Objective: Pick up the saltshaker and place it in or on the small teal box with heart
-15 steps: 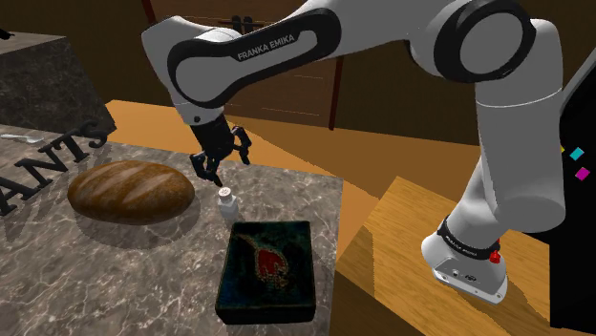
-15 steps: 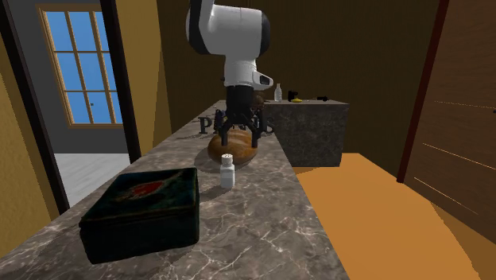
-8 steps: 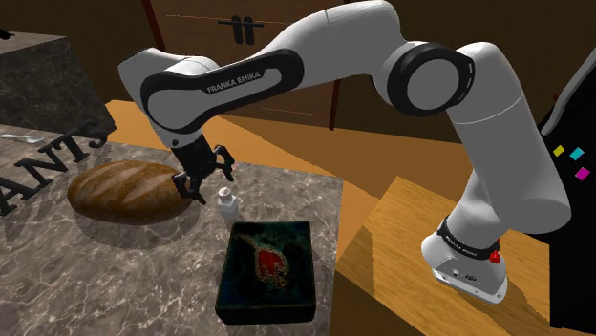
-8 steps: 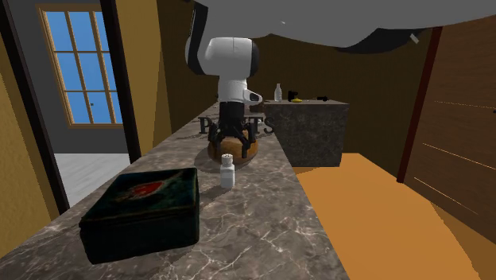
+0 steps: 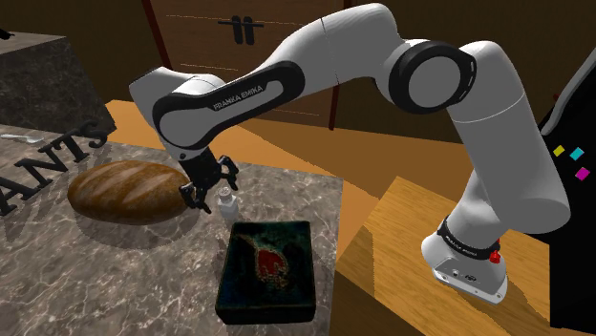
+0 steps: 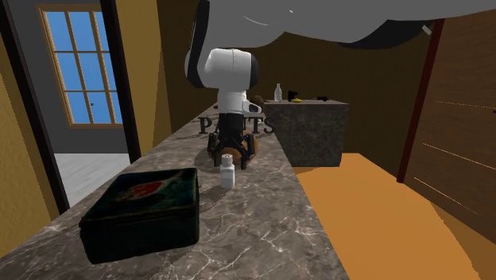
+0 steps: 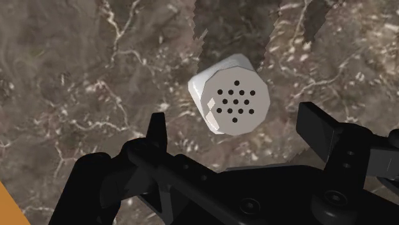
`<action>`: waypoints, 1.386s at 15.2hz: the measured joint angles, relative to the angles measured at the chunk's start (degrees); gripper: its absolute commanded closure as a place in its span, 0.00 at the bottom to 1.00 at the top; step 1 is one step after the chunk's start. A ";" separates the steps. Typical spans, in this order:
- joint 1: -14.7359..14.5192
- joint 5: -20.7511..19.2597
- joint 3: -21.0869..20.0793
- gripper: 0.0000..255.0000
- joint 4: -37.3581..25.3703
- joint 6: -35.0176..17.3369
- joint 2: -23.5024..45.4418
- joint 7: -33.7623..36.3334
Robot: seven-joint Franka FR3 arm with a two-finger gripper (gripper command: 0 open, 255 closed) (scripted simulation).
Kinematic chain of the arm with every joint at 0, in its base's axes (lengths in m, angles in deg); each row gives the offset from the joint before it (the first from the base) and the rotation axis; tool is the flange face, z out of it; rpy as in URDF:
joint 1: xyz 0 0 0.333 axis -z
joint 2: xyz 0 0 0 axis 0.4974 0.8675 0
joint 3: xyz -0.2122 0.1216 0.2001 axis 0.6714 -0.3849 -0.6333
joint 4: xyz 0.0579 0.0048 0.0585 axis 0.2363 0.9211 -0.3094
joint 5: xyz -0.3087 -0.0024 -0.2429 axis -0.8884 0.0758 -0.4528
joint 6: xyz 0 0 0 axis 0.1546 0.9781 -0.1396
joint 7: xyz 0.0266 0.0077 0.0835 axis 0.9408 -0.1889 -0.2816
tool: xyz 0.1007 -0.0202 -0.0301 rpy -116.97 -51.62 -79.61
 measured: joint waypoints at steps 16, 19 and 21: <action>-0.02 0.04 -0.04 1.00 -0.08 0.15 -0.11 0.03; -0.05 0.21 -0.15 1.00 -1.11 1.78 -0.72 -0.01; -0.13 0.34 -0.25 1.00 -2.10 3.11 -1.11 -0.01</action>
